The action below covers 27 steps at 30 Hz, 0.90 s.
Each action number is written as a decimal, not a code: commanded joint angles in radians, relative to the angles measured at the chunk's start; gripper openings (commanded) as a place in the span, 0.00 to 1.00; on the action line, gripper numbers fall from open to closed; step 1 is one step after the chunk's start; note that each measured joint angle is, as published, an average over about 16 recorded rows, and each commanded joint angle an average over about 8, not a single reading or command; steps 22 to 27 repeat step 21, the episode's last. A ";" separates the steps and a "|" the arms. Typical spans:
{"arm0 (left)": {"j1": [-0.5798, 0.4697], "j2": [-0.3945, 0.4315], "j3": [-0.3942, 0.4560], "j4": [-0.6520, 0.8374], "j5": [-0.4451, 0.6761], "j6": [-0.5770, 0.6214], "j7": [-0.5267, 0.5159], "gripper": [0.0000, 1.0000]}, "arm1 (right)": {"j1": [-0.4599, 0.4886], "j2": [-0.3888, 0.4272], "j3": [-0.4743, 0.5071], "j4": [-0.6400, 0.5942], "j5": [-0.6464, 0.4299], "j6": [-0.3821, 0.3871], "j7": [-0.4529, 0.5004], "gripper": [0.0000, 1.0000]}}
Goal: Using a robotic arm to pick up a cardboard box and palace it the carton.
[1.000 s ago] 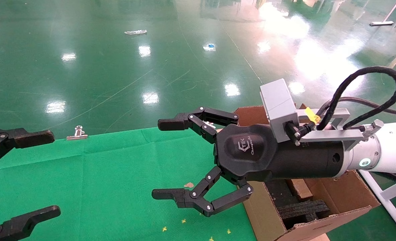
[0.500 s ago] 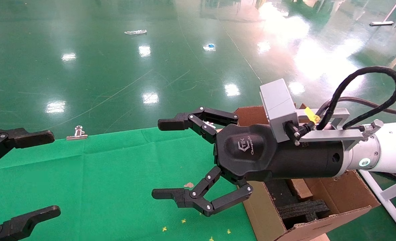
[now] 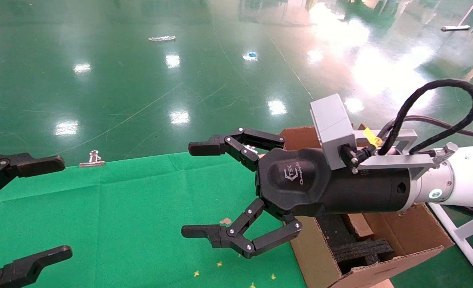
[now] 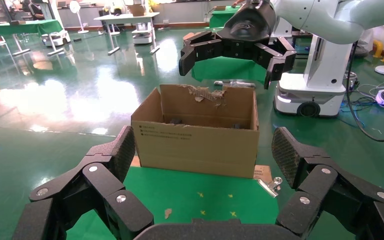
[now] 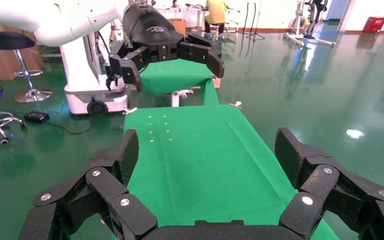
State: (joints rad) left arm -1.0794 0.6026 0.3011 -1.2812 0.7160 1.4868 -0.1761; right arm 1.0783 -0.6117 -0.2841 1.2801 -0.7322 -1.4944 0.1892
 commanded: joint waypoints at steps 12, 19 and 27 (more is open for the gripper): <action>0.000 0.000 0.000 0.000 0.000 0.000 0.000 1.00 | 0.000 0.000 0.000 0.000 0.000 0.000 0.000 1.00; 0.000 0.000 0.000 0.000 0.000 0.000 0.000 1.00 | 0.000 0.000 0.000 0.000 0.000 0.000 0.000 1.00; 0.000 0.000 0.000 0.000 0.000 0.000 0.000 1.00 | 0.000 0.000 0.000 0.000 0.000 0.000 0.000 1.00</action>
